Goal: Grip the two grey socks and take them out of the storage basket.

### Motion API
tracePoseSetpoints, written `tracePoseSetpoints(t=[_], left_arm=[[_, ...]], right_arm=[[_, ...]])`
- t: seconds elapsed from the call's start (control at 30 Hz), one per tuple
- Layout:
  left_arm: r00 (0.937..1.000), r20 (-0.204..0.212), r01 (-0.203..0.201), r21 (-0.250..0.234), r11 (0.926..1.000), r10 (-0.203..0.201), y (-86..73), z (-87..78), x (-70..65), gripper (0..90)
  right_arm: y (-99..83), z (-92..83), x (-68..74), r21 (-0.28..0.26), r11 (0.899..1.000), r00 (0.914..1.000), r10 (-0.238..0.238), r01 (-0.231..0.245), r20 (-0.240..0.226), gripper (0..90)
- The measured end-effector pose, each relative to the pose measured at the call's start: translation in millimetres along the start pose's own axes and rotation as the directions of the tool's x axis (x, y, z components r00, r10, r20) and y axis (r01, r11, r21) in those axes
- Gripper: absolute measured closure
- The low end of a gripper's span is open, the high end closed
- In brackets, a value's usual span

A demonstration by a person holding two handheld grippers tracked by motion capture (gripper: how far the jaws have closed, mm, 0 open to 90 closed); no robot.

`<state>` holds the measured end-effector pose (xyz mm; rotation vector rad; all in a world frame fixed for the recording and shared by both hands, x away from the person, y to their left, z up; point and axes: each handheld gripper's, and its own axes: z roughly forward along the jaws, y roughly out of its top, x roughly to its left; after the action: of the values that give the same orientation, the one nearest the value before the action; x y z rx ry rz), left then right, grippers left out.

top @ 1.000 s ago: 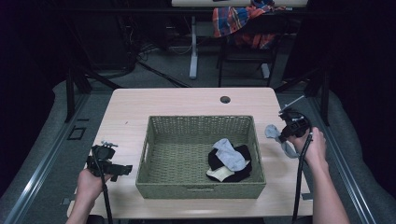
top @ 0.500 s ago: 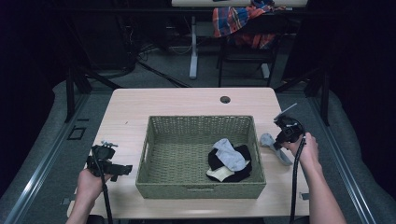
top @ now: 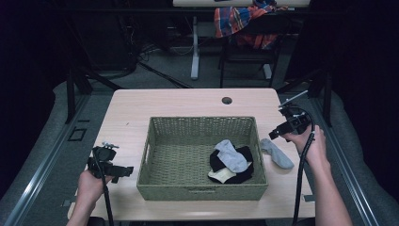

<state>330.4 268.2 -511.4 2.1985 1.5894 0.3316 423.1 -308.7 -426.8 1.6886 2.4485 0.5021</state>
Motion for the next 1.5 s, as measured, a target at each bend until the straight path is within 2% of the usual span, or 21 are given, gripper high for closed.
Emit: tracePoseSetpoints(t=[0.1,0.23,0.37,0.47,0.6,0.7,0.77,0.87,0.9,1.0,1.1,1.13,1.17,1.2,1.23,1.27,1.3,1.33,1.4,1.47,1.5], left_arm=[[1.0,0.001,0.0,0.0,1.0,0.0,0.0,0.0,-0.1,0.9],[1.0,0.0,0.0,-0.002,1.0,0.0,-0.1,0.1,-0.3,0.9],[1.0,0.003,-0.002,0.001,1.0,0.002,0.2,0.2,-0.6,0.9],[1.0,0.002,-0.003,0.0,1.0,0.003,0.2,0.3,-0.6,0.9],[1.0,0.001,0.0,-0.001,1.0,0.0,0.1,-0.2,-0.3,0.9],[1.0,0.001,0.0,-0.001,1.0,0.0,0.1,0.0,-0.2,0.9],[1.0,0.001,0.0,-0.001,1.0,0.0,0.1,0.1,-0.1,0.9],[1.0,0.002,0.0,-0.001,1.0,0.0,0.0,0.1,-0.1,0.9],[1.0,0.002,0.0,-0.001,1.0,0.0,0.0,0.1,-0.1,0.9],[1.0,0.002,-0.001,-0.002,1.0,0.001,-0.1,-0.1,0.0,0.9],[1.0,0.002,-0.001,-0.001,1.0,0.001,-0.1,-0.1,0.1,0.9],[1.0,0.002,-0.001,-0.002,1.0,0.001,-0.1,-0.1,0.1,0.9],[1.0,0.003,-0.001,-0.002,1.0,0.001,-0.1,-0.1,0.2,0.9],[1.0,0.003,0.0,-0.002,1.0,0.0,-0.2,-0.2,0.2,0.9],[1.0,0.003,0.0,-0.002,1.0,0.0,-0.2,-0.3,0.2,0.9],[1.0,0.003,0.0,-0.002,1.0,0.0,-0.2,-0.3,0.2,0.9],[1.0,0.003,0.0,-0.003,1.0,0.0,-0.3,-0.4,0.2,0.9],[1.0,0.002,0.001,-0.002,1.0,-0.001,-0.2,-0.3,0.2,0.9],[1.0,0.002,-0.002,-0.002,1.0,0.002,-0.1,-0.3,0.2,0.9],[1.0,0.003,-0.001,-0.002,1.0,0.001,-0.1,-0.3,-0.1,0.9],[1.0,0.003,-0.001,-0.002,1.0,0.001,-0.1,-0.3,-0.1,0.9]], right_arm=[[2.8,-11.1,11.6,-0.023,0.999,0.9997,-0.024,0.024,-0.007,17.8],[6.8,-23.1,31.0,-0.059,0.995,0.9969,-0.076,0.075,-0.02,14.0],[10.4,-30.2,52.4,-0.063,0.988,0.9895,-0.142,0.14,-0.029,8.9],[13.3,-31.2,70.2,-0.056,0.981,0.9809,-0.188,0.185,-0.05,5.0],[18.2,-26.1,92.1,-0.054,0.968,0.9655,-0.25,0.246,-0.074,3.1],[23.4,-16.8,107.6,-0.033,0.958,0.9533,-0.286,0.284,-0.098,0.0],[24.8,-14.1,110.7,-0.024,0.956,0.9506,-0.292,0.291,-0.105,0.0],[28.4,1.5,123.2,0.001,0.947,0.9397,-0.319,0.322,-0.122,0.6],[28.4,1.5,123.2,0.001,0.947,0.9397,-0.319,0.322,-0.122,0.6],[30.5,18.1,132.7,0.034,0.935,0.9296,-0.345,0.352,-0.129,5.4],[31.0,25.8,135.8,0.035,0.934,0.9274,-0.349,0.357,-0.134,8.2],[30.4,30.2,137.2,0.021,0.937,0.9293,-0.344,0.349,-0.135,10.7],[31.2,36.4,137.7,0.036,0.934,0.9292,-0.348,0.355,-0.125,15.8],[31.5,40.2,137.6,0.051,0.934,0.9309,-0.344,0.352,-0.121,15.9],[31.0,43.7,137.6,0.06,0.937,0.9356,-0.336,0.343,-0.109,18.5],[30.6,46.6,137.1,0.06,0.938,0.9364,-0.336,0.343,-0.102,22.0],[30.4,49.2,136.7,0.057,0.936,0.9347,-0.339,0.346,-0.105,22.7],[29.8,51.9,137.2,0.05,0.939,0.9359,-0.331,0.339,-0.12,23.1],[29.5,57.0,137.8,0.047,0.94,0.9363,-0.332,0.339,-0.114,25.4],[28.3,63.6,140.2,0.041,0.944,0.941,-0.322,0.327,-0.106,28.4],[29.3,66.1,140.7,0.06,0.941,0.9389,-0.326,0.333,-0.111,30.5]])
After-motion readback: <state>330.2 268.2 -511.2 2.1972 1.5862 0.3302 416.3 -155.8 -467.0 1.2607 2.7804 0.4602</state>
